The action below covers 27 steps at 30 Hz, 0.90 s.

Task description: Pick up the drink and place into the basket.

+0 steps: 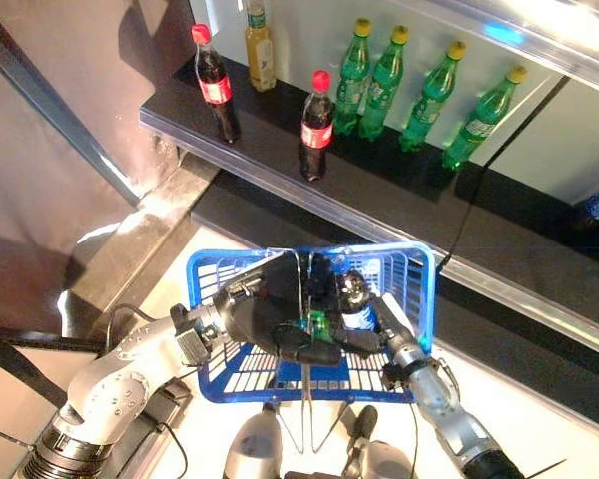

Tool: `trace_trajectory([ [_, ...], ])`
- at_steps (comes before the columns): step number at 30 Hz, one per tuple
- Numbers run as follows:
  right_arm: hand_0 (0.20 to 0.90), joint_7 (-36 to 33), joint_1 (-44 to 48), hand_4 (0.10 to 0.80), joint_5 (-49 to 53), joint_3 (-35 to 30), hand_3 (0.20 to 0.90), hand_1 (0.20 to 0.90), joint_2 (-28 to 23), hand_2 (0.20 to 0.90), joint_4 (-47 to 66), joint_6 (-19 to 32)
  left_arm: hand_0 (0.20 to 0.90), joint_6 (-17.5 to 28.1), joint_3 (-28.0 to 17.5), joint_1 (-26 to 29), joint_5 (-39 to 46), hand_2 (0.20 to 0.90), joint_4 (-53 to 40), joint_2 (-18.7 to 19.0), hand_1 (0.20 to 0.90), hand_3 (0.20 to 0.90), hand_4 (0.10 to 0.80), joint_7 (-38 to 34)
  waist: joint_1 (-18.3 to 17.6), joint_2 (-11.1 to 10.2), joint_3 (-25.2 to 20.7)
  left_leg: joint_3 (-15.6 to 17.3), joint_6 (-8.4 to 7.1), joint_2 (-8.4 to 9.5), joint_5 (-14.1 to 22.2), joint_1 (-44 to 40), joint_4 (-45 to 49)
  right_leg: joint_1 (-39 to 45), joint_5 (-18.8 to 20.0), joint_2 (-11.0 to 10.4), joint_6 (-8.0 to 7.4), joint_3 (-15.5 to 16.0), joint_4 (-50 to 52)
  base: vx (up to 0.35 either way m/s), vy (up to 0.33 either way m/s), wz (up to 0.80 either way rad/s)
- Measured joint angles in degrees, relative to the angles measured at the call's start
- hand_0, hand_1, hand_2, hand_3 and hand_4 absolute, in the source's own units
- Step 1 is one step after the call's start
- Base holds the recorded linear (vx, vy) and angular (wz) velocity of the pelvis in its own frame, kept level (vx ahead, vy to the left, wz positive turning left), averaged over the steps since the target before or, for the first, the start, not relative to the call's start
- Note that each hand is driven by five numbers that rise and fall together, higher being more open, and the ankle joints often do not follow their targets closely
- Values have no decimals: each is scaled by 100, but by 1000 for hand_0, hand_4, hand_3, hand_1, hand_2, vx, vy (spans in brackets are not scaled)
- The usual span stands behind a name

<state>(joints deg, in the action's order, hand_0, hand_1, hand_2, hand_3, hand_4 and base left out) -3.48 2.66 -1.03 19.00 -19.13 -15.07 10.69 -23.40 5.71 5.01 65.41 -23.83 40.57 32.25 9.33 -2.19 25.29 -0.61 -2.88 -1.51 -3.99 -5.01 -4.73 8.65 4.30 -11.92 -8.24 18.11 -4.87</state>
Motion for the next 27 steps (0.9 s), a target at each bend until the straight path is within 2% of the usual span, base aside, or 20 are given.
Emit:
trace_trajectory([
  [7, 300, -73, 162, 100, -230, 61, 200, 300, -105, 300, 23, -36, 300, 0, 12, 0, 0, 300, 0, -10, 300, 200, 100, 1, 10, 3, -2, 27, 3, -8, 3, -3, 0, -6, 0, 7, 0, -23, 0, 0, 0, 0],
  [10, 300, -139, 449, 100, -756, 440, 200, 300, -435, 300, 24, -274, 300, 0, 20, 1, 0, 300, 0, -4, 300, 200, 100, 15, 65, 10, -5, 24, 3, -9, 2, -6, 0, -3, 0, 10, 0, -19, 0, 0, 0, 0],
  [15, 300, -190, 692, 100, -1156, 802, 200, 300, -575, 300, 19, -744, 300, 11, 122, 25, 0, 300, 0, 1, 300, 200, 100, 80, 172, 10, -5, -2, 3, -7, 1, -16, 1, 21, 0, 10, 0, 21, 0, 22, -13, 2],
  [22, 300, -189, 1001, 100, -1528, 1317, 200, 300, -751, 300, -28, -1262, 300, 22, 746, 364, -1, 300, 0, 75, 300, 200, 100, 96, 392, 10, -5, -42, 4, 3, 1, -82, 1, 114, -3, 5, -4, 53, 0, 15, -7, 2],
  [27, 300, -139, 1265, 100, -1625, 1389, 200, 300, -773, 300, -92, -1404, 300, 35, 799, 408, -1, 300, 0, 118, 300, 200, 100, 97, 440, 7, -8, -43, 3, 5, -1, -91, 1, 126, -3, 4, -5, 50, 0, 0, 0, 0],
])
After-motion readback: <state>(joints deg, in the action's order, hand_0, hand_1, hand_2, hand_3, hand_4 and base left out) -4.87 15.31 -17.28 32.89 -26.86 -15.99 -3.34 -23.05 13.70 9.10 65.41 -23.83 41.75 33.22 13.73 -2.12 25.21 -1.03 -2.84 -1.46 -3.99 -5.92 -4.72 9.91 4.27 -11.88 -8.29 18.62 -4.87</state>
